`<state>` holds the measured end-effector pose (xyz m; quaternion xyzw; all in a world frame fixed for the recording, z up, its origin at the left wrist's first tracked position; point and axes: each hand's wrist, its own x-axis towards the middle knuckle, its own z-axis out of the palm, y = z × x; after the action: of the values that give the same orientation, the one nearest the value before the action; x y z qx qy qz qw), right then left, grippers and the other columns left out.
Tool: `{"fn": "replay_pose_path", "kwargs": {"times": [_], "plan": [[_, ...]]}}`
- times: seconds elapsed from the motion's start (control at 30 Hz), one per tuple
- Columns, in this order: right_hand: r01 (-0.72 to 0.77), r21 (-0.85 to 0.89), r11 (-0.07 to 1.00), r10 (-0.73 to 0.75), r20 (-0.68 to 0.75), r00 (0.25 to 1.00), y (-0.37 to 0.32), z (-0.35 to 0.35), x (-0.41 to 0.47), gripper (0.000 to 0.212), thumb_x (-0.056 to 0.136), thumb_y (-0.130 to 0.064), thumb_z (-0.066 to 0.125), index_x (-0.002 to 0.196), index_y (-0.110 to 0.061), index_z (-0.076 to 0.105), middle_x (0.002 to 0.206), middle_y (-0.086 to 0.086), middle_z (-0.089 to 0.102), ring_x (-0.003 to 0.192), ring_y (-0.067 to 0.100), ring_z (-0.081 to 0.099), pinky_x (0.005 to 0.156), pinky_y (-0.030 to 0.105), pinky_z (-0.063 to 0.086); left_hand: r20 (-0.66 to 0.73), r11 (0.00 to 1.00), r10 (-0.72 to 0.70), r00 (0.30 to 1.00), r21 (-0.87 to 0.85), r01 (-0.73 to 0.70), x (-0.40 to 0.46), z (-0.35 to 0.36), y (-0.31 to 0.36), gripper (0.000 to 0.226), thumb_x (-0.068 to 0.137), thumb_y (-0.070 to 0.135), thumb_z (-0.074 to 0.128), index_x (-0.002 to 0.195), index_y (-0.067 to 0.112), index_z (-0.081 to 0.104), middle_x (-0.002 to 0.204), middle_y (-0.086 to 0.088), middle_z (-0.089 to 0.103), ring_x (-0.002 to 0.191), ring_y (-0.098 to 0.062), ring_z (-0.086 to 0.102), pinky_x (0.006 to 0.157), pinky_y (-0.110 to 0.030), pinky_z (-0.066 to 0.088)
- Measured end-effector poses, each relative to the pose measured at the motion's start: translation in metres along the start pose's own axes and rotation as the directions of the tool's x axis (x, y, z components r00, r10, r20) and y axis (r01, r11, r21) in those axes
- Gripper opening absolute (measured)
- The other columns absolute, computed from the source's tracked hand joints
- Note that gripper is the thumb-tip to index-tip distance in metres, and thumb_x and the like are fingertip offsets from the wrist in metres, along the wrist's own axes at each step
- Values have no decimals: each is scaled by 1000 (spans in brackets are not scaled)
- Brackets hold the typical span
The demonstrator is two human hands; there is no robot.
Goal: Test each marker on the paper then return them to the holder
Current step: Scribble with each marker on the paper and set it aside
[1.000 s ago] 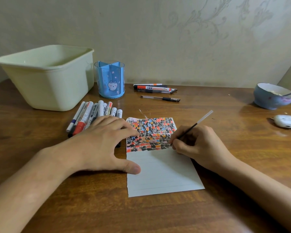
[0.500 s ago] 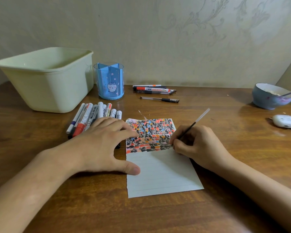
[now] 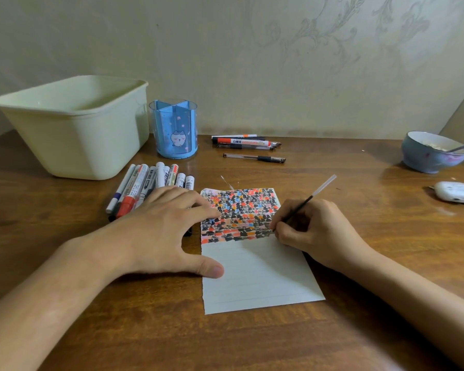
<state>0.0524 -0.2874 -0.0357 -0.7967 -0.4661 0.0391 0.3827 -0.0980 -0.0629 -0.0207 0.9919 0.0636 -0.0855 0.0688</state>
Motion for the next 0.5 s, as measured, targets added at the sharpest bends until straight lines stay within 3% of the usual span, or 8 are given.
{"fn": "replay_pose_path", "kwargs": {"times": [0.13, 0.27, 0.5], "plan": [[17, 34, 999, -18, 21, 1000, 0, -1, -1, 21, 86, -6, 69, 79, -24, 75, 73, -10, 73, 68, 6, 69, 62, 11, 50, 8, 1000, -5, 1000, 5, 5, -1, -2, 2, 108, 55, 103, 36, 148, 54, 17, 150, 30, 15, 142, -2, 7, 122, -39, 10], [19, -7, 1000, -19, 10, 1000, -1, 0, 0, 24, 84, -4, 69, 75, -26, 74, 67, -14, 70, 65, 3, 65, 57, 7, 44, 17, 1000, -12, 1000, 4, 12, -1, -3, 2, 108, 55, 103, 36, 148, 54, 17, 151, 29, 14, 143, -3, 6, 123, -41, 10], [47, 3, 999, -47, 36, 998, -2, -1, -1, 20, 86, -6, 68, 79, -23, 76, 73, -10, 73, 68, 6, 68, 59, 9, 46, 14, 1000, -5, 1000, 3, 5, -1, -4, 3, 106, 55, 104, 35, 148, 55, 17, 149, 31, 15, 142, -2, 7, 122, -40, 11]]}}
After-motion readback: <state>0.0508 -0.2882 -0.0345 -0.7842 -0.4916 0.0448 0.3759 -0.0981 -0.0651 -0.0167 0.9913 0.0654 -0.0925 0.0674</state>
